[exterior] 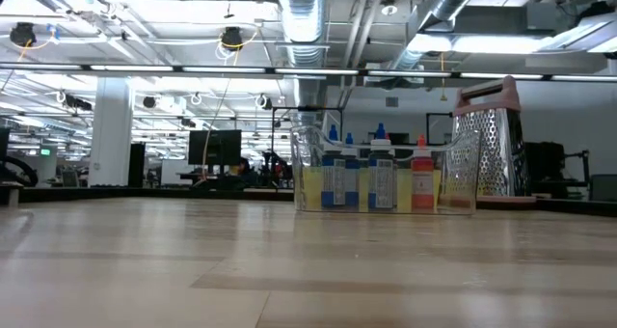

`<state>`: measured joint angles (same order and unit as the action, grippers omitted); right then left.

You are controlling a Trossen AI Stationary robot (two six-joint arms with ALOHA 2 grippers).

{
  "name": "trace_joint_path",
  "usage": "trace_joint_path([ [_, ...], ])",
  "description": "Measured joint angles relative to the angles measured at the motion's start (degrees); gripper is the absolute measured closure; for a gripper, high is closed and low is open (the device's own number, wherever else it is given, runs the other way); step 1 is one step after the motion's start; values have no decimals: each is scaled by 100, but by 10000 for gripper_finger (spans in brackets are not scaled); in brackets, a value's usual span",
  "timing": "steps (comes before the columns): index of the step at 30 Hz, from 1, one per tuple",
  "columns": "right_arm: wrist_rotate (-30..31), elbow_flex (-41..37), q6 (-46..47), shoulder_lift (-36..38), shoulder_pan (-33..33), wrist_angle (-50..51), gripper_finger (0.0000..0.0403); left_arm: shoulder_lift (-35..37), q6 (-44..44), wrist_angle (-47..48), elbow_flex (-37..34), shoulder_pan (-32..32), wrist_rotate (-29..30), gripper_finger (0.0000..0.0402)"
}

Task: Pick & Place Food Item
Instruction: Put the blue donut into the black bin

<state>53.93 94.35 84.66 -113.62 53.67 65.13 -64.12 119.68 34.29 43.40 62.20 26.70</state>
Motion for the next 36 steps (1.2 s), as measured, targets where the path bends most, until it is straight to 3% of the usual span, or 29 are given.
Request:
trace_joint_path([
  [8, 3, 0, 0, -2, 2, -3, 143, -318, 825, -100, 0, 480, -111, 357],
  [21, 12, 0, 282, -7, 215, 0, 143, -1182, 874, -458, 0, 484, -90, 347],
  [30, 14, 0, 467, -7, 294, -5, 143, -1556, 849, -486, 0, 481, -439, 344],
  [36, 12, -2, 496, -7, 295, -1, 143, -1469, 632, -358, 0, 481, -487, 306],
])
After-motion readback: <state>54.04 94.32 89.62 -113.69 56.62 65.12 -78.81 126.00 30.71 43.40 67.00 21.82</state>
